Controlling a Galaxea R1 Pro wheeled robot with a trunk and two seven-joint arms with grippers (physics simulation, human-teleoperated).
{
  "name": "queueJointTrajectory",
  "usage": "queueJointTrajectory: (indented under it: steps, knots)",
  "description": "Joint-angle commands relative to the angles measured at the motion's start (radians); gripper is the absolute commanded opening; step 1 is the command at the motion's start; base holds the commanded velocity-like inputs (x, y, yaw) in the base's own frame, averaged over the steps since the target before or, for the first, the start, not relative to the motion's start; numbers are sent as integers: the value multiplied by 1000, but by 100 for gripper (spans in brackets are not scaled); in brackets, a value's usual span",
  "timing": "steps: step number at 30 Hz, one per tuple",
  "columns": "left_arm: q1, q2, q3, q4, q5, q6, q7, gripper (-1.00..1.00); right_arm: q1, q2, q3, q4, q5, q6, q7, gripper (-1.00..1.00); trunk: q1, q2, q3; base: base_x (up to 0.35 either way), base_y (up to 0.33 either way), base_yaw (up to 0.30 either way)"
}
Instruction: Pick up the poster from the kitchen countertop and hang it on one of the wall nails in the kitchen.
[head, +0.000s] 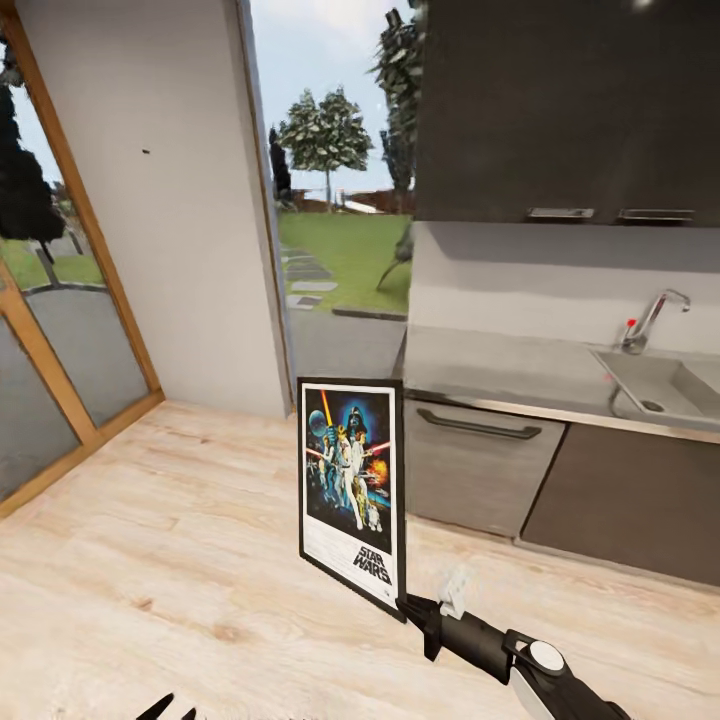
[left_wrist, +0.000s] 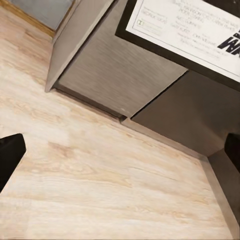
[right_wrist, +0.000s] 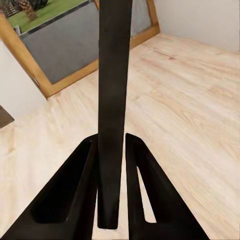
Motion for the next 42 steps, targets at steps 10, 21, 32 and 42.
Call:
queueJointTrajectory:
  steps: [10,21,32,42]
  knots:
    - [-1,0,-8,0,8,-6,-1,100,-1,0,4,1,-9,-2,2,-100,1,-2,-2,0,292,288]
    - [-1,0,-9,0,8,-6,-1,100,-1,0,5,1,-9,-2,2,-100,1,-2,-2,1,292,254]
    - [-1,0,-10,-1,8,-6,0,100,-1,-1,5,-1,-11,-2,5,-100,1,-2,-2,224,213,16]
    - [-1,-25,-16,-71,1,31,188,100,-1,-1,4,-2,-11,-3,3,-100,1,-2,-2,294,157,0]
